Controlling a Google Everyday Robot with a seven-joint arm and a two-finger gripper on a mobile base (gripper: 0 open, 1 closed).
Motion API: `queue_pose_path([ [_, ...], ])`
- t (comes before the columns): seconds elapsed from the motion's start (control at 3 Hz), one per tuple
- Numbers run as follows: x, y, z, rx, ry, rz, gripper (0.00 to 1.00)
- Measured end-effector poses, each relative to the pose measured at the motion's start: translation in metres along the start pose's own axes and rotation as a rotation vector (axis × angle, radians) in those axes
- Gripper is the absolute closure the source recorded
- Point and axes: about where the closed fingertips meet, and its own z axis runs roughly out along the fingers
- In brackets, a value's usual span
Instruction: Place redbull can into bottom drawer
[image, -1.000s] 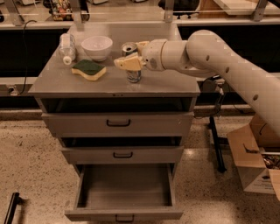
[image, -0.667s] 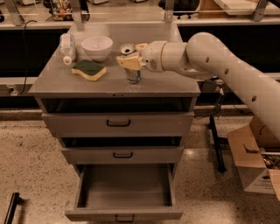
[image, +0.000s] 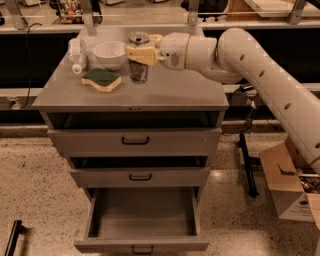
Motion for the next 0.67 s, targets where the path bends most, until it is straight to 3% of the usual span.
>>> queue_pose_path([
  [0.33,-0.035,0.031,-0.008,-0.062,-0.001,-0.006,1.00],
  [0.67,-0.034,0.072,-0.034,-0.056,0.089,-0.009,1.00],
])
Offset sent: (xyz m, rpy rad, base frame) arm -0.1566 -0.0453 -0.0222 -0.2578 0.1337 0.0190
